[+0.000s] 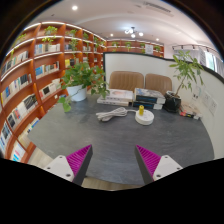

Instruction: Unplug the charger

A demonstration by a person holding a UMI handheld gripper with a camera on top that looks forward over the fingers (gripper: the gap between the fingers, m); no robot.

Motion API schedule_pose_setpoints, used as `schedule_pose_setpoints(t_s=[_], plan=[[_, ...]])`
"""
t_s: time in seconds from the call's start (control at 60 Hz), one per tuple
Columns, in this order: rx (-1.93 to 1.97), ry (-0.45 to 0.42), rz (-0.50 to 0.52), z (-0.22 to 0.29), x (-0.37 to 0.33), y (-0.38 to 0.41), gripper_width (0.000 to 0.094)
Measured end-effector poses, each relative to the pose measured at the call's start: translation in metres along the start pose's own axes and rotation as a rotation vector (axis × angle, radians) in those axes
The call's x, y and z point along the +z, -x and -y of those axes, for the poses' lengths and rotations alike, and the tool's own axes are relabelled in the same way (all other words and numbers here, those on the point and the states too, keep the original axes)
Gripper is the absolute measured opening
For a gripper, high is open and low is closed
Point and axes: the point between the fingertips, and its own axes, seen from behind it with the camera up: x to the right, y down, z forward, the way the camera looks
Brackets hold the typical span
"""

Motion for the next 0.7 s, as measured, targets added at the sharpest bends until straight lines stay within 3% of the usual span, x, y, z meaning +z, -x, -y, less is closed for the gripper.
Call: schedule_pose_setpoints(t_s=[0.233,0.55,0.633,0.65,0.683,0.7], plan=[[0.044,0.052,-0.099,0.002,0.098,-0.108,0.0857],[0.036,-0.004,-0.057,0.081,0.234,-0.152,0.0632],[0.04,-0.009,-0.039,0.09,0.257,-0.151,0.052],[0.047,-0.002,-0.04,0.089,0.26,-0.152,0.0434],[0.067,0.003,-0.043,0.09,0.265,-0.154,0.035],[0.075,-0.002,-0.05,0.092,0.267,-0.156,0.0222]])
